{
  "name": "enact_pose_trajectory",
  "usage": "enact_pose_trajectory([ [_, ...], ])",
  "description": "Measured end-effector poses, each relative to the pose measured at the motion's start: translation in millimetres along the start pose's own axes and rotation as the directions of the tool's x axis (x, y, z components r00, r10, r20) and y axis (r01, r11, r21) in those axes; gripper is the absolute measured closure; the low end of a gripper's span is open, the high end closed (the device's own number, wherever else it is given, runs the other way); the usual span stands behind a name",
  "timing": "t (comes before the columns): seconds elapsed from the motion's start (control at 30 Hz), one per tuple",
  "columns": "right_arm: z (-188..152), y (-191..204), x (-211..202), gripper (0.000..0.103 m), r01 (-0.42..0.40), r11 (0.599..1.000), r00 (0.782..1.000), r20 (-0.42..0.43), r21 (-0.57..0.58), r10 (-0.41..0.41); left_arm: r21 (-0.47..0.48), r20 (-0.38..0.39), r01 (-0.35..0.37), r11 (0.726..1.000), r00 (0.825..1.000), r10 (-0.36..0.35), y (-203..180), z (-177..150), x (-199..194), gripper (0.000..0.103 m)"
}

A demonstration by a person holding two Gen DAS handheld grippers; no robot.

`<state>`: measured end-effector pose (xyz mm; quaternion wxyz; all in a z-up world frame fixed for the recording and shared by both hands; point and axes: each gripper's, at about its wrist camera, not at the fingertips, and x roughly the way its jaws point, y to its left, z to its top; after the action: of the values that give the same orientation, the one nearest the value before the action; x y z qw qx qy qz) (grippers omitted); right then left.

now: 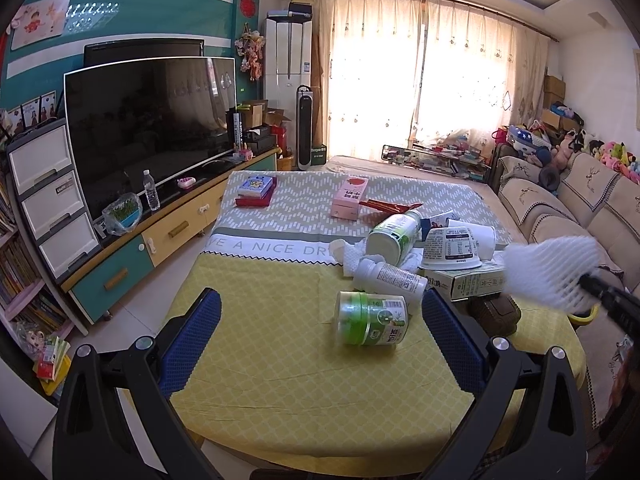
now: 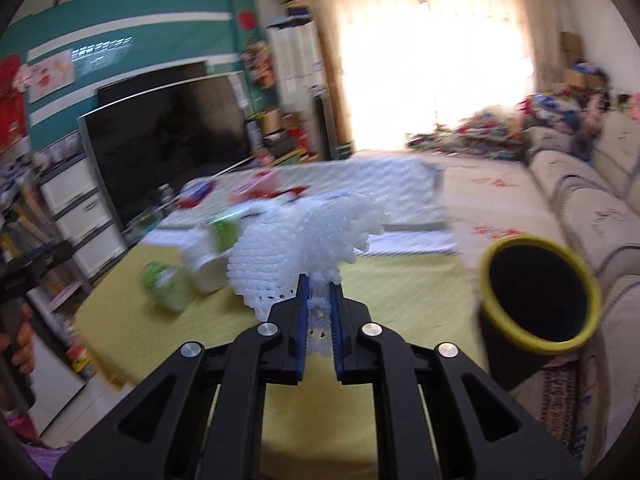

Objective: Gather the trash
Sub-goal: 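Carry the foam net over the yellow-rimmed bin and open the right gripper, then reach the left gripper to the green-capped jar and grasp it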

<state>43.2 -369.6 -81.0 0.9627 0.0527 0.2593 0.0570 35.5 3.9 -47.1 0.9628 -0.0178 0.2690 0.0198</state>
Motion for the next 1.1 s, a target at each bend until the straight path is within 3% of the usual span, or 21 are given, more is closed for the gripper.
enact_pose_trajectory([
  [0.13, 5.1, -55.5, 6.1, 0.093, 0.208, 0.976, 0.978, 0.016, 0.066, -0.21, 0.006, -0.009, 0.003, 1.0, 1.0, -0.003, -3.5, -1.1, 3.3, 0.004],
  [0.3, -1.5, -110.8, 42.3, 0.093, 0.408, 0.909, 0.913, -0.045, 0.083, -0.405, 0.013, -0.02, 0.008, 1.0, 1.0, -0.008, -7.8, -1.4, 8.3, 0.004],
  [0.47, -9.8, -159.5, 88.6, 0.093, 0.503, 0.859, 0.862, -0.131, 0.1, -0.49, 0.023, -0.032, 0.007, 1.0, 0.999, -0.006, -12.0, -1.1, 12.4, 0.004],
  [0.6, -15.8, -186.2, 118.5, 0.088, 0.537, 0.837, 0.838, -0.177, 0.106, -0.516, 0.023, -0.042, 0.011, 1.0, 0.999, -0.01, -13.9, -0.1, 16.3, 0.004],
  [0.7, -17.4, -194.2, 119.8, 0.048, 0.556, 0.822, 0.829, -0.161, 0.128, -0.536, 0.03, -0.053, 0.013, 0.999, 0.999, -0.011, -16.7, -1.7, 21.0, 0.004],
  [0.8, -19.0, -188.5, 104.8, 0.046, 0.554, 0.82, 0.832, -0.132, 0.144, -0.539, 0.033, -0.065, 0.015, 0.999, 0.998, -0.013, -19.7, -2.4, 25.8, 0.004],
  [0.93, -21.7, -173.5, 78.6, 0.038, 0.507, 0.843, 0.862, -0.104, 0.179, -0.496, 0.04, -0.085, 0.034, 0.999, 0.996, -0.03, -26.7, -5.9, 34.8, 0.004],
  [1.1, -19.9, -152.2, 54.0, 0.035, 0.453, 0.873, 0.891, -0.059, 0.183, -0.45, 0.06, -0.125, 0.058, 0.997, 0.991, -0.051, -36.2, -15.6, 54.3, 0.004],
])
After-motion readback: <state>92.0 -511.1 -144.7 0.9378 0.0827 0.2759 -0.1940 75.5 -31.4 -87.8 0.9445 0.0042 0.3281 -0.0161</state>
